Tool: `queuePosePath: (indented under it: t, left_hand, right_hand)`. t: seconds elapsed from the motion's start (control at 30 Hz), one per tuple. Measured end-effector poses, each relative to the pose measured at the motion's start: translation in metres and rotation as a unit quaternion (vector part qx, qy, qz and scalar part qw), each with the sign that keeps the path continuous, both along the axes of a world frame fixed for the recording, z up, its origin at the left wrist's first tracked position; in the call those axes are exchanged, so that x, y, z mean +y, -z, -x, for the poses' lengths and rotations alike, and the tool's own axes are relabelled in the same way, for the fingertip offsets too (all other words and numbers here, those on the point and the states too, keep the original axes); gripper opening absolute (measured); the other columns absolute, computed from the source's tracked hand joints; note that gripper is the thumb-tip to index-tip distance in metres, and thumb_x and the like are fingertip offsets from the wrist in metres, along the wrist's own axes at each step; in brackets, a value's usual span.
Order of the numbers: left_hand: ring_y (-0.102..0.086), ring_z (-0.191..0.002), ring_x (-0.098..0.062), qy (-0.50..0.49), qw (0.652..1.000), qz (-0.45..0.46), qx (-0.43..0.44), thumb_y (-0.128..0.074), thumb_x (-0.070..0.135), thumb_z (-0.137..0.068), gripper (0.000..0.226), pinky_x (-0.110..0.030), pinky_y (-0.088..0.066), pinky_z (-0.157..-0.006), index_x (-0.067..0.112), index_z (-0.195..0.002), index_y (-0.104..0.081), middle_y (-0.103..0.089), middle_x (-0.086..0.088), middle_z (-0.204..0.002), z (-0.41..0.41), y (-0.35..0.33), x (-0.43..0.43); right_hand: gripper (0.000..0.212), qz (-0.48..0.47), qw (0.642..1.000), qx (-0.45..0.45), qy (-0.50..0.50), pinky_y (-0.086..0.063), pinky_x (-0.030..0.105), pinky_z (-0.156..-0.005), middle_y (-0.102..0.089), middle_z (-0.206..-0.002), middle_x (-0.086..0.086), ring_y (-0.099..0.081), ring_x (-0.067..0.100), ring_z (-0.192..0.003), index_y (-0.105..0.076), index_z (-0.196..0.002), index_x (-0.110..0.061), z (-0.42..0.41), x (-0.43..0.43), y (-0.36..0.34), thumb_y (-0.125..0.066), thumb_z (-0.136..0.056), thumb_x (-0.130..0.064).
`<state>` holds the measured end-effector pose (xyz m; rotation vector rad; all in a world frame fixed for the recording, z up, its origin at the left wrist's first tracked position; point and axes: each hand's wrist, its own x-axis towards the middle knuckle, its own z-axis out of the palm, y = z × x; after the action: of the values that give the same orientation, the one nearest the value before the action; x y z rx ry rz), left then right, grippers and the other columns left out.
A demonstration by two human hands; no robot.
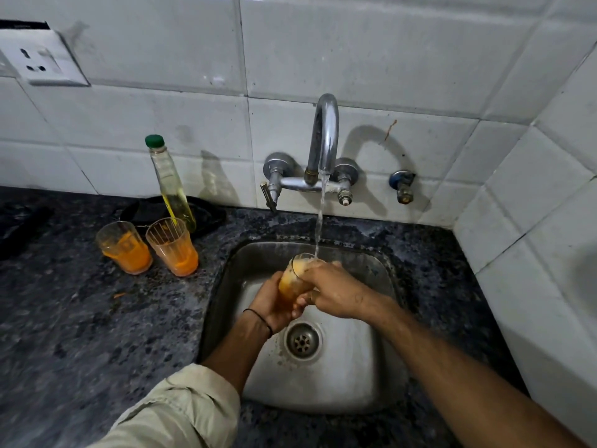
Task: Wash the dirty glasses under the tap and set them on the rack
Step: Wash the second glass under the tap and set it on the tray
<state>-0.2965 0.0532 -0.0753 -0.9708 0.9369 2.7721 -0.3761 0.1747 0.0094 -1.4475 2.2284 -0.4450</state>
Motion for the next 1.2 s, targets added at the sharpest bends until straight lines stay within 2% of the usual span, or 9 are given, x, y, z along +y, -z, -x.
queuePosePath:
  t: [0.1, 0.2, 0.4, 0.57, 0.7, 0.87, 1.03, 1.1, 1.2]
  left_hand:
    - [-0.060, -0.066, -0.018, -0.076, 0.996, 0.006, 0.050, -0.040, 0.030, -0.095, 0.031, -0.026, -0.041, -0.053, 0.008, -0.098, -0.061, -0.065, -0.012, -0.083, 0.005, -0.001, 0.005]
    - [-0.060, -0.091, -0.025, -0.098, 0.993, -0.025, 0.066, -0.039, 0.036, -0.098, 0.039, -0.035, -0.048, -0.067, 0.008, -0.115, -0.060, -0.065, -0.016, -0.104, 0.005, 0.001, 0.009]
    - [-0.052, -0.044, -0.015, 0.001, 0.998, -0.051, -0.025, -0.040, 0.044, -0.096, 0.047, -0.018, -0.038, -0.038, 0.005, -0.089, -0.065, -0.059, -0.012, -0.069, 0.001, -0.005, 0.004]
    - [-0.063, -0.073, -0.022, -0.108, 0.994, 0.021, 0.019, -0.045, 0.040, -0.093, 0.040, -0.028, -0.049, -0.056, 0.006, -0.108, -0.062, -0.068, -0.014, -0.092, 0.011, 0.003, 0.005]
    - [-0.061, -0.077, -0.024, -0.169, 0.971, 0.167, 0.029, -0.050, 0.026, -0.096, 0.022, -0.035, -0.050, -0.062, 0.009, -0.103, -0.062, -0.064, -0.015, -0.092, 0.013, -0.007, 0.011]
    - [-0.060, -0.075, -0.013, -0.146, 0.820, 0.548, 0.082, -0.063, 0.007, -0.089, 0.006, -0.028, -0.050, -0.070, 0.012, -0.085, -0.065, -0.064, -0.001, -0.081, 0.013, -0.033, 0.005]
    - [-0.050, -0.084, -0.015, -0.002, 0.573, 0.815, 0.085, -0.058, 0.033, -0.087, 0.018, -0.026, -0.043, -0.070, 0.017, -0.093, -0.064, -0.058, 0.003, -0.093, -0.001, -0.035, 0.018]
    - [-0.044, -0.086, -0.011, 0.021, 0.548, 0.832, 0.083, -0.056, 0.037, -0.089, 0.020, -0.022, -0.039, -0.068, 0.020, -0.096, -0.063, -0.056, 0.007, -0.096, -0.008, -0.031, 0.023]
    - [-0.044, -0.087, -0.008, 0.023, 0.604, 0.794, 0.067, -0.056, 0.038, -0.089, 0.016, -0.022, -0.039, -0.069, 0.025, -0.097, -0.061, -0.053, 0.014, -0.096, -0.017, -0.022, 0.021]
  right_hand:
    - [0.022, 0.060, 0.981, -0.131, 0.127, -0.056, 0.029, -0.068, -0.065, -0.084, -0.006, -0.064, 0.006, -0.073, -0.061, -0.073, -0.027, -0.008, -0.012, 0.001, -0.065, -0.093, -0.036]
    - [0.039, 0.074, 0.978, -0.101, 0.168, -0.050, 0.026, -0.059, -0.064, -0.073, -0.008, -0.063, 0.008, -0.063, -0.060, -0.062, -0.027, -0.008, -0.022, 0.003, -0.056, -0.096, -0.047]
    - [0.012, -0.073, 0.996, 0.031, -0.047, -0.044, 0.032, -0.087, -0.067, -0.093, -0.011, -0.061, 0.009, -0.090, -0.073, -0.093, -0.036, 0.010, -0.004, -0.008, -0.060, -0.094, -0.037]
    - [0.024, 0.036, 0.975, -0.148, 0.159, -0.055, 0.040, -0.081, -0.066, -0.089, 0.002, -0.063, 0.016, -0.082, -0.065, -0.083, -0.017, -0.016, -0.009, -0.006, -0.062, -0.095, -0.037]
    - [0.047, 0.197, 0.832, -0.216, 0.472, -0.054, 0.036, -0.067, -0.067, -0.076, 0.003, -0.066, 0.021, -0.073, -0.064, -0.074, -0.014, -0.032, -0.031, 0.014, -0.054, -0.095, -0.055]
    - [0.029, 0.266, 0.467, -0.598, 0.594, -0.052, 0.033, -0.065, -0.070, -0.086, 0.014, -0.066, 0.028, -0.079, -0.067, -0.091, -0.009, -0.026, -0.036, 0.040, -0.054, -0.095, -0.034]
    - [0.026, 0.191, 0.434, -0.721, 0.505, -0.057, 0.035, -0.072, -0.070, -0.096, 0.011, -0.067, 0.022, -0.086, -0.069, -0.096, -0.012, -0.023, -0.024, 0.066, -0.060, -0.093, -0.036]
    - [0.022, 0.198, 0.443, -0.717, 0.502, -0.052, 0.028, -0.072, -0.060, -0.092, 0.004, -0.060, 0.013, -0.079, -0.059, -0.092, -0.016, -0.021, -0.026, 0.072, -0.046, -0.103, -0.030]
    - [0.024, 0.154, 0.455, -0.717, 0.505, -0.056, 0.039, -0.084, -0.068, -0.106, 0.014, -0.066, 0.026, -0.095, -0.063, -0.108, -0.011, -0.026, -0.025, 0.083, -0.065, -0.091, -0.028]
